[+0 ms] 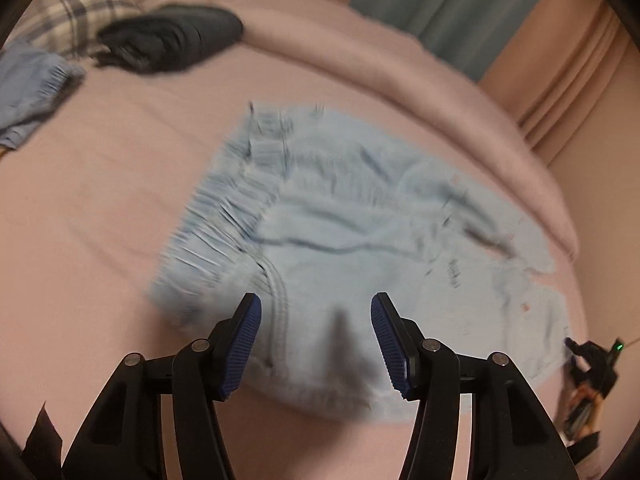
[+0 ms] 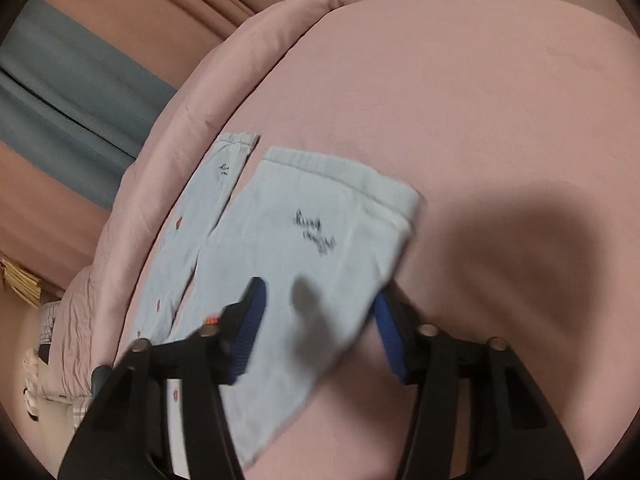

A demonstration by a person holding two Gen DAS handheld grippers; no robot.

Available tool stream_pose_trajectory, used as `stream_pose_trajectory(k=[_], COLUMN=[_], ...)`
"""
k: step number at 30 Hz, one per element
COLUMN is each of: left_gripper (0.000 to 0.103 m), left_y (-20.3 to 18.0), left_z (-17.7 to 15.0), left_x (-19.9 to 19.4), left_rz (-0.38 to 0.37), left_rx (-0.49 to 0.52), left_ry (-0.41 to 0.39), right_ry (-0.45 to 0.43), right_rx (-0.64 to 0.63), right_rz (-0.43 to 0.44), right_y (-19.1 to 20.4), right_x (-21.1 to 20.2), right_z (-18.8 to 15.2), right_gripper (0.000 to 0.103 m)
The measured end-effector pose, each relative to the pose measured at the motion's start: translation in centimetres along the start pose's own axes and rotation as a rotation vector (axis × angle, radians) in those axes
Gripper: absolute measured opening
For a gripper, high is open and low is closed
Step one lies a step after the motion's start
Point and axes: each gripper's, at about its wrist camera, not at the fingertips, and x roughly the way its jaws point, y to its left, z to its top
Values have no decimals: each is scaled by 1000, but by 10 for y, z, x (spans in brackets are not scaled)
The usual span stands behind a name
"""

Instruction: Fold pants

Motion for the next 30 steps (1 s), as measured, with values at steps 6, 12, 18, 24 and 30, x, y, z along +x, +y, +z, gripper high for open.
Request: stream_pose_trajectory(k=[6, 12, 18, 24, 30], left_gripper=[57, 57, 57, 60, 65], left_y=[-11, -11, -15, -17, -23], left_z=[-5, -4, -12, -27, -26], left_x=[25, 18, -8, 22, 12], left_rz=[96, 83, 87, 122, 93], left_rx=[117, 123, 197, 287, 351], left_ry=[45, 60, -4, 51, 71], right_ry=[-48, 25, -179, 97, 298], right_rx=[-110, -172, -289, -559, -917], right_rz=[-75, -210, -251, 114, -10], right_y=[7, -17, 43, 122, 138], right_x=[-28, -14, -73, -53, 8], right_z=[12, 20, 5, -75, -166], right_gripper=[3, 10, 39, 38, 47])
